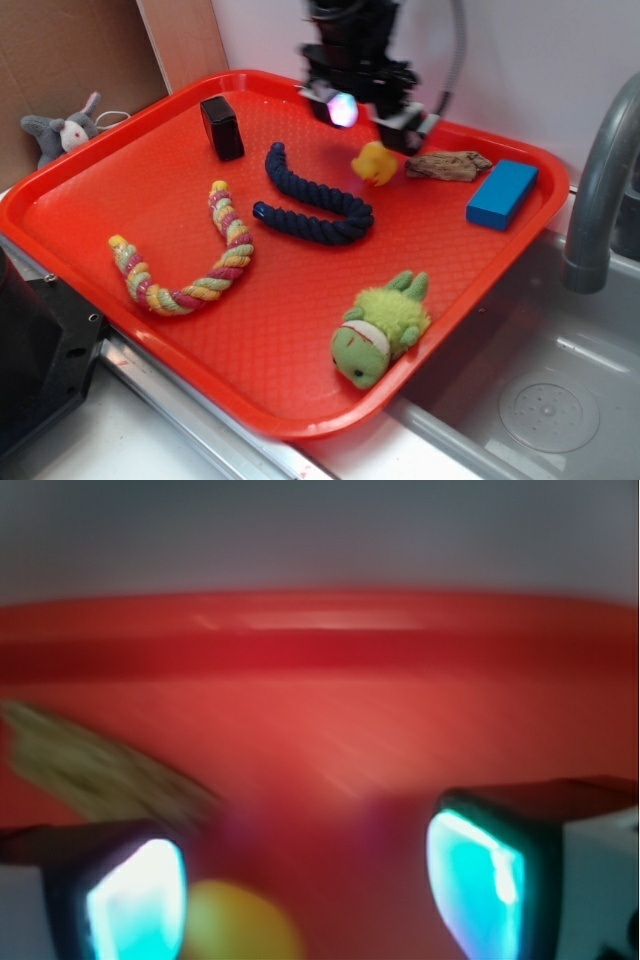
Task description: Grab the yellow duck.
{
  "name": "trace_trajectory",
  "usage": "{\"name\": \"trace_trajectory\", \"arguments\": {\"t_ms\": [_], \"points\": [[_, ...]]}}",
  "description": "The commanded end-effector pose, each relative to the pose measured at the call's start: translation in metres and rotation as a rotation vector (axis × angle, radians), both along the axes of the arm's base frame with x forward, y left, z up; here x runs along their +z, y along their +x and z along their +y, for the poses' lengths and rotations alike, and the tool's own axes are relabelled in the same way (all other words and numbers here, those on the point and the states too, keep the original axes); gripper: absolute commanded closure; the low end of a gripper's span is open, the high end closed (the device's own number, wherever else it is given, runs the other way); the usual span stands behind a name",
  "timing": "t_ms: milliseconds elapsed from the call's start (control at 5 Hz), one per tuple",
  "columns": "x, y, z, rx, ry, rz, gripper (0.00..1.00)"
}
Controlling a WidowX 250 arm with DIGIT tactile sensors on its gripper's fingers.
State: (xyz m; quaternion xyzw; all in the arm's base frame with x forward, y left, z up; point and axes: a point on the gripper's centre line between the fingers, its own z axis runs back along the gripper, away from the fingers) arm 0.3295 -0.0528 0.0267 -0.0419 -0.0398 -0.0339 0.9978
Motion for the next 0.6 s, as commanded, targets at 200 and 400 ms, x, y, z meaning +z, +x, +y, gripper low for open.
{"name": "trace_trajectory", "arguments": {"t_ms": [200,400], "points": [[0.06,-0.067,-0.015,-0.186,0.155,-0.094,0.0],[0.092,-0.091,-0.012,-0.164,0.197,-0.141,0.0]]}}
